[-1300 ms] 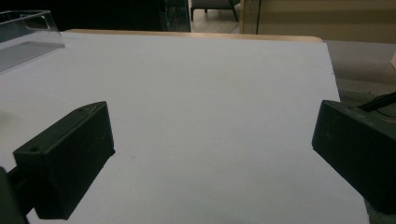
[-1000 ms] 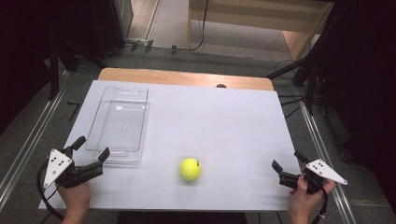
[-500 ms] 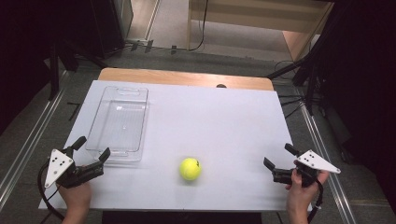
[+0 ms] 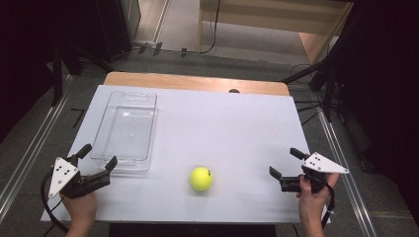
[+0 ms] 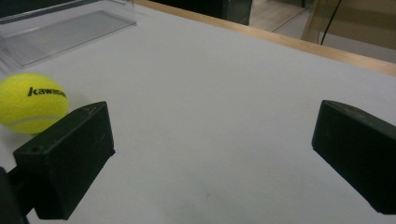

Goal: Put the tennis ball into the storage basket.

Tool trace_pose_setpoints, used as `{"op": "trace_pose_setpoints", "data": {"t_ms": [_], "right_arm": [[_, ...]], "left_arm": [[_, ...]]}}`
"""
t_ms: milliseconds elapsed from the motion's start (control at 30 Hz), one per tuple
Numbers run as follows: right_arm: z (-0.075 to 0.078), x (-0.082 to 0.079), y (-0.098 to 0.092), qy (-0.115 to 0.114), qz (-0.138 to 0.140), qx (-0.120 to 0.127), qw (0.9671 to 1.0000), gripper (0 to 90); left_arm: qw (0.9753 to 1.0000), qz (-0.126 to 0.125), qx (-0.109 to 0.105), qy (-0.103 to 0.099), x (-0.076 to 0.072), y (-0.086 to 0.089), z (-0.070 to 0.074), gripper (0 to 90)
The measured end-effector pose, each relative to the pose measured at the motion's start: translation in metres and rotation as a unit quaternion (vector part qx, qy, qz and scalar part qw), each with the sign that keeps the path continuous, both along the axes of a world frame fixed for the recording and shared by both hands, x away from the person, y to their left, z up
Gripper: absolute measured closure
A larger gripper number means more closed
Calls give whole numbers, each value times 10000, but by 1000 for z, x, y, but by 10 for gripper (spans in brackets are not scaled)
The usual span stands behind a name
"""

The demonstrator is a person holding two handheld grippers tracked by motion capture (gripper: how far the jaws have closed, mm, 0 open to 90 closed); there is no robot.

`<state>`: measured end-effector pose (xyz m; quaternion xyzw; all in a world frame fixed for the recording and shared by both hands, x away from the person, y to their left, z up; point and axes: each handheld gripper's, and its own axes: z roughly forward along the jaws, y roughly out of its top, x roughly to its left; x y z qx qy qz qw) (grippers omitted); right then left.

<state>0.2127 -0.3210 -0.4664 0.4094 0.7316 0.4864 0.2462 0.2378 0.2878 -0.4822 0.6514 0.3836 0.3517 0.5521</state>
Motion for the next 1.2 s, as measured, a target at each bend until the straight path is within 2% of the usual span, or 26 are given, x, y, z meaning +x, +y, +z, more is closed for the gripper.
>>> {"op": "trace_pose_setpoints", "data": {"t_ms": [400, 567, 1033, 1200], "right_arm": [[10, 12, 23, 99, 447, -266, 9986, 0], [13, 16, 30, 173, 569, -286, 9978, 0], [22, 26, 54, 242, 981, -518, 9935, 0], [23, 29, 62, 336, 1136, -554, 9914, 0]], "left_arm": [[10000, 3, -10, 17, 0, 0, 0, 113], [10000, 2, -9, 18, 0, 0, 0, 113], [10000, -13, -26, 9, 0, 0, 0, 113], [10000, -4, -32, 11, -1, 0, 0, 113]]}}
